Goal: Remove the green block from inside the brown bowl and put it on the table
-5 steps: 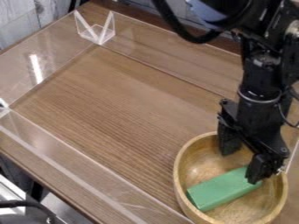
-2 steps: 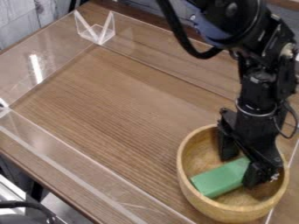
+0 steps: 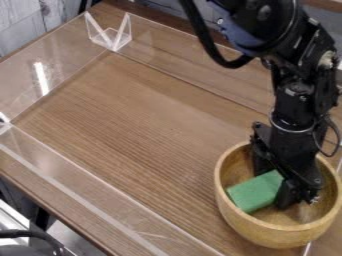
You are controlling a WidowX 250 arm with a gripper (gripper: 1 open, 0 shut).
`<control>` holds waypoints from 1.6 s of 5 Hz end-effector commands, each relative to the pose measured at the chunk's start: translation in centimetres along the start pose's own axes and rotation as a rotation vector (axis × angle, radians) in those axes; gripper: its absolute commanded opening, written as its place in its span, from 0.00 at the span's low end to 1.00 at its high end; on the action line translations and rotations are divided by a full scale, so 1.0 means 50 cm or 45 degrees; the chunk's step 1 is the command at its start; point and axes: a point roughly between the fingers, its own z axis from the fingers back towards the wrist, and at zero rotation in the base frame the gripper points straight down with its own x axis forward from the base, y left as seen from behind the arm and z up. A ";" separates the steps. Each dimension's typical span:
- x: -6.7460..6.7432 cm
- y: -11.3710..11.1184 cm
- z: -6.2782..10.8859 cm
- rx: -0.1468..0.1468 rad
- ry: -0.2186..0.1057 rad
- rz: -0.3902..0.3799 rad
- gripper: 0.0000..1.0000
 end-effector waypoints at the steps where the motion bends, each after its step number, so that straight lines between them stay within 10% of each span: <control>1: -0.003 -0.001 0.006 -0.005 0.008 0.019 0.00; 6: -0.027 -0.009 0.078 -0.050 0.099 0.157 0.00; 8: -0.028 0.032 0.215 -0.011 0.043 0.320 0.00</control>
